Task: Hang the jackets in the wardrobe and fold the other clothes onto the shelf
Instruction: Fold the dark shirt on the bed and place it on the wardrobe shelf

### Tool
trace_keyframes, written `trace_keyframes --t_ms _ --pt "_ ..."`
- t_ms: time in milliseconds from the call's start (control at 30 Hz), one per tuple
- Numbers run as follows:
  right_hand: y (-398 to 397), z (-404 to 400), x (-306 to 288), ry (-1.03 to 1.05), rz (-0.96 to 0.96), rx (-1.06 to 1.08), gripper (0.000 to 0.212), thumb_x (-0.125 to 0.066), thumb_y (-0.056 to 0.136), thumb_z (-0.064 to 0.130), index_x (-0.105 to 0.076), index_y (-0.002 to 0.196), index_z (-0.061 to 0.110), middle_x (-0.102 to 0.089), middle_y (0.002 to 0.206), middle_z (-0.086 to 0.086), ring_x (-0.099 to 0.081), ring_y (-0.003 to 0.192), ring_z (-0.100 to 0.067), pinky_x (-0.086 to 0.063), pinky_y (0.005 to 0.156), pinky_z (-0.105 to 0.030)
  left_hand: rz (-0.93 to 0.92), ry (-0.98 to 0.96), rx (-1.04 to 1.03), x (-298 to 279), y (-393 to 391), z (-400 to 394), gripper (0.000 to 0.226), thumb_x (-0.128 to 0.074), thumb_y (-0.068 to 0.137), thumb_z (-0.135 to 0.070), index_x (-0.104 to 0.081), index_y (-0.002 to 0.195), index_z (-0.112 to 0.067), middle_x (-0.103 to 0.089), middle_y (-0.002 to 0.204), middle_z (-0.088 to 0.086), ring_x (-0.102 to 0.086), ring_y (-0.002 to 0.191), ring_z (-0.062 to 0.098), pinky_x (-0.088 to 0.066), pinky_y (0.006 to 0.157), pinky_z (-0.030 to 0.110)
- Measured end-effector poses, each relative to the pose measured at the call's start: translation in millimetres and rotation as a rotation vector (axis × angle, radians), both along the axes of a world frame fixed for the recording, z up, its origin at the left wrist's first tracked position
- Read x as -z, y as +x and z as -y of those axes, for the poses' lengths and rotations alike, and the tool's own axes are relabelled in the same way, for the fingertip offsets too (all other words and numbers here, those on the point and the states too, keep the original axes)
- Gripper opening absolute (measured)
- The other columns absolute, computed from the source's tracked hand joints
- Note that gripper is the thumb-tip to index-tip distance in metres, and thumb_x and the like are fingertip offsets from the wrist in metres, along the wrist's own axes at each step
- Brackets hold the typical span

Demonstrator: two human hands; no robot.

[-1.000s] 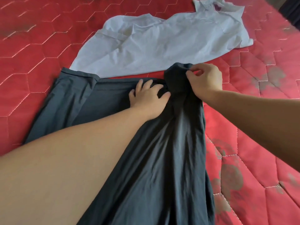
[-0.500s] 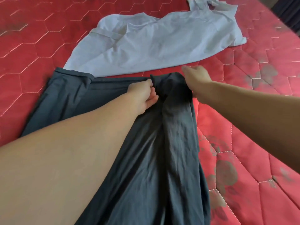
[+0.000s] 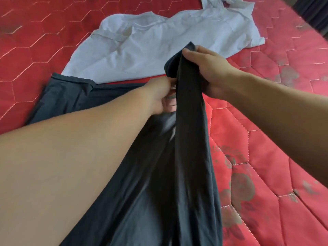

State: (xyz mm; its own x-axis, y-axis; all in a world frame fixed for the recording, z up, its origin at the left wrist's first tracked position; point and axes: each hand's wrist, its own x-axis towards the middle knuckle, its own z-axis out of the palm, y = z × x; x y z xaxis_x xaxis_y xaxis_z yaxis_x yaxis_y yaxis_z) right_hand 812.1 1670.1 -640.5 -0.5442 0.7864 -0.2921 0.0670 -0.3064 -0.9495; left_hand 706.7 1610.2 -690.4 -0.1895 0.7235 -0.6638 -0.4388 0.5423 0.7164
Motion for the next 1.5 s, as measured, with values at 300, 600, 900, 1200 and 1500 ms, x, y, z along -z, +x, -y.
trace_keyframes --t_ms 300,600,900,1200,1500 --pt "9 -12 15 -0.17 0.105 0.103 0.019 -0.054 0.094 0.021 -0.063 0.102 0.006 -0.066 0.097 -0.016 -0.067 0.087 -0.032 -0.058 0.071 -0.035 -0.112 0.115 -0.179 9 -12 -1 0.019 -0.059 0.091 -0.016 -0.07 0.107 -0.012 -0.072 0.086 0.004 -0.069 0.082 0.021 -0.06 0.069 0.033" --pt "40 37 95 1.165 0.868 -0.334 0.057 -0.034 0.092 0.038 -0.039 0.145 0.019 -0.035 0.154 -0.004 -0.031 0.142 -0.024 -0.027 0.114 -0.046 -1.503 0.105 0.477 50 7 35 0.046 -0.034 0.102 -0.036 -0.031 0.148 -0.037 -0.025 0.159 -0.006 -0.018 0.147 0.019 -0.015 0.119 0.046" --pt "92 107 107 0.883 0.895 -0.1 0.057 -0.036 0.1 0.041 -0.028 0.151 0.019 -0.022 0.161 0.0 -0.012 0.149 -0.016 -0.007 0.121 -0.039 -1.489 0.239 0.557 46 54 119 0.051 -0.03 0.101 -0.044 -0.02 0.151 -0.043 -0.009 0.163 -0.009 -0.002 0.15 0.014 0.002 0.12 0.046" --pt "157 238 113 0.881 0.95 -0.125 0.059 -0.035 0.094 0.039 -0.035 0.149 0.016 -0.031 0.157 0.001 -0.019 0.148 -0.019 -0.009 0.12 -0.04 -1.458 0.13 0.689 56 110 228 0.055 -0.027 0.101 -0.047 -0.012 0.153 -0.04 -0.005 0.164 -0.007 0.004 0.15 0.016 0.005 0.12 0.047" --pt "199 362 62 0.259 0.687 0.232 0.057 -0.073 0.081 0.035 -0.047 0.132 0.027 -0.056 0.106 0.01 -0.059 0.079 -0.003 -0.046 0.073 -0.013 -1.116 0.219 0.597 23 169 336 0.052 -0.045 0.099 -0.028 -0.033 0.15 -0.023 -0.034 0.155 -0.005 -0.026 0.143 0.013 -0.02 0.116 0.035"
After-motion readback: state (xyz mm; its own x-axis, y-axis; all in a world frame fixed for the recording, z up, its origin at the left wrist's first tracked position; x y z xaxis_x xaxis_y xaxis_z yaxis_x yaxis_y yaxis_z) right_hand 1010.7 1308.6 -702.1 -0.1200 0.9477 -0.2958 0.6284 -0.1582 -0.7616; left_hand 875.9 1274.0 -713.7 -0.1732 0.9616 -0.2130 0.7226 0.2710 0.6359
